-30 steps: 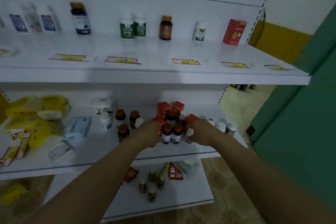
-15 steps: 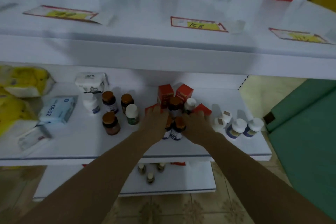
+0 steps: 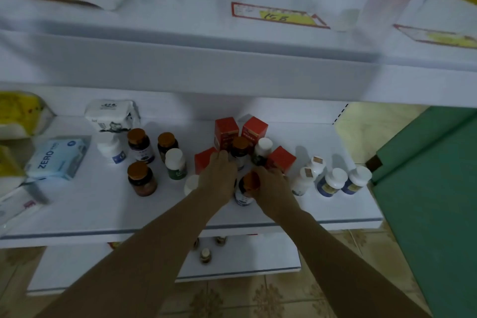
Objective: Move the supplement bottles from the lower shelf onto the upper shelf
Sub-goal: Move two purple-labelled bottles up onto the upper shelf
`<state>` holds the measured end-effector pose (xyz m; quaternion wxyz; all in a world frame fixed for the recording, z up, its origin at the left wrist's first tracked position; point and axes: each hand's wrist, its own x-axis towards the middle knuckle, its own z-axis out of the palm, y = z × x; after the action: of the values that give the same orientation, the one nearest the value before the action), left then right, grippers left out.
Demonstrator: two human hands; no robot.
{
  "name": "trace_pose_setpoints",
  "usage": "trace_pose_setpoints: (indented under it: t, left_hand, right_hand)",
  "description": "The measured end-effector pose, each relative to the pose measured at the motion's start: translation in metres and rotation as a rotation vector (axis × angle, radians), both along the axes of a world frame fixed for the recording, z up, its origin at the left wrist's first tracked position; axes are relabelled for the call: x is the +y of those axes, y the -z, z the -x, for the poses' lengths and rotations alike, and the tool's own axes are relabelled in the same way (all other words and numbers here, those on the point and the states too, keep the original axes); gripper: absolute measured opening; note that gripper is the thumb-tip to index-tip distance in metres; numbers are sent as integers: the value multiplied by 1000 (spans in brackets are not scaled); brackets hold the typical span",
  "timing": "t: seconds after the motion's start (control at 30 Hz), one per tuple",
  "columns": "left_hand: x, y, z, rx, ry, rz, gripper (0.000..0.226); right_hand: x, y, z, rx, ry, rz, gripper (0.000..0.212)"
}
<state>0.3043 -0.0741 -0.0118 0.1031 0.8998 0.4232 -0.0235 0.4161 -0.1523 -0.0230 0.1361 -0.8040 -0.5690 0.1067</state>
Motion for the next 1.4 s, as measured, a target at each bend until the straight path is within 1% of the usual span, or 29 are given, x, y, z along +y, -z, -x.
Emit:
trace_pose_setpoints:
  t: [0.07,0.13,0.17,0.23,0.27,0.37,0.43,0.47,0.53,0.57,0.63,0.7,0.73,0.8,0.87,0.93,1.0,1.03,1.13,1.17,1.4]
  left_hand:
    - [1,-5,9,-20,-32,45,35]
    - [3,-8,19,-93,-61,156,24]
    - [3,-9,24,-183,-62,238,21]
    - [-4,-19,34,-386,-101,461,29]
    - [-9,-28,39,-482,-131,514,26]
    - [-22,-57,56,-690,-232,549,24]
    - [-32,-76,66,-811,-310,617,24]
    - [-37,-86,72,-879,-356,656,27]
    - [-50,-106,83,-1057,-448,777,25]
    - [-58,-116,88,-1142,-475,839,20]
    - [-71,-133,100,-1244,-469,886,12]
    - [-81,-152,112,-1304,-430,875,16]
    - [-85,-162,117,-1335,-414,876,19]
    - [-92,-186,129,-1376,-394,896,24]
    - [-97,-212,142,-1400,-357,892,23]
    - [-99,-239,156,-1430,-290,866,25]
    - [-99,-265,168,-1451,-233,837,28]
    - [-100,-276,174,-1457,-206,829,28]
    - [-101,-304,187,-1462,-127,794,29]
    - [-102,-311,189,-1465,-112,777,29]
    - [-105,-348,205,-1484,-95,678,24]
  right_hand:
    - [-13,-7,-2,51,-11,-22,25]
    - [-25,-17,-3,135,-26,-56,28]
    - [-29,-24,-4,198,-38,-74,28]
    - [-38,-40,-3,386,-49,-99,26]
    - [-43,-48,-2,494,-44,-102,24]
    - [-54,-72,6,707,-18,-117,23]
    - [-61,-88,15,843,4,-131,22]
    - [-65,-98,21,909,5,-141,20]
    - [-71,-118,35,977,8,-146,12]
    - [-73,-128,43,991,2,-149,17]
    - [-75,-146,60,1068,-7,-183,40]
    - [-77,-166,78,1171,-11,-220,57]
    - [-78,-178,87,1208,-29,-235,60]
    - [-81,-202,103,1264,-64,-260,61]
    - [-83,-226,113,1334,-82,-272,63]
    - [-87,-254,122,1396,-65,-301,53]
    - [-89,-279,129,1385,-60,-376,45]
    - [-90,-290,133,1379,-75,-412,48]
    - [-88,-315,146,1340,-130,-476,65]
    - [-88,-321,151,1320,-133,-494,67]
    - [-87,-358,175,1295,-163,-559,50]
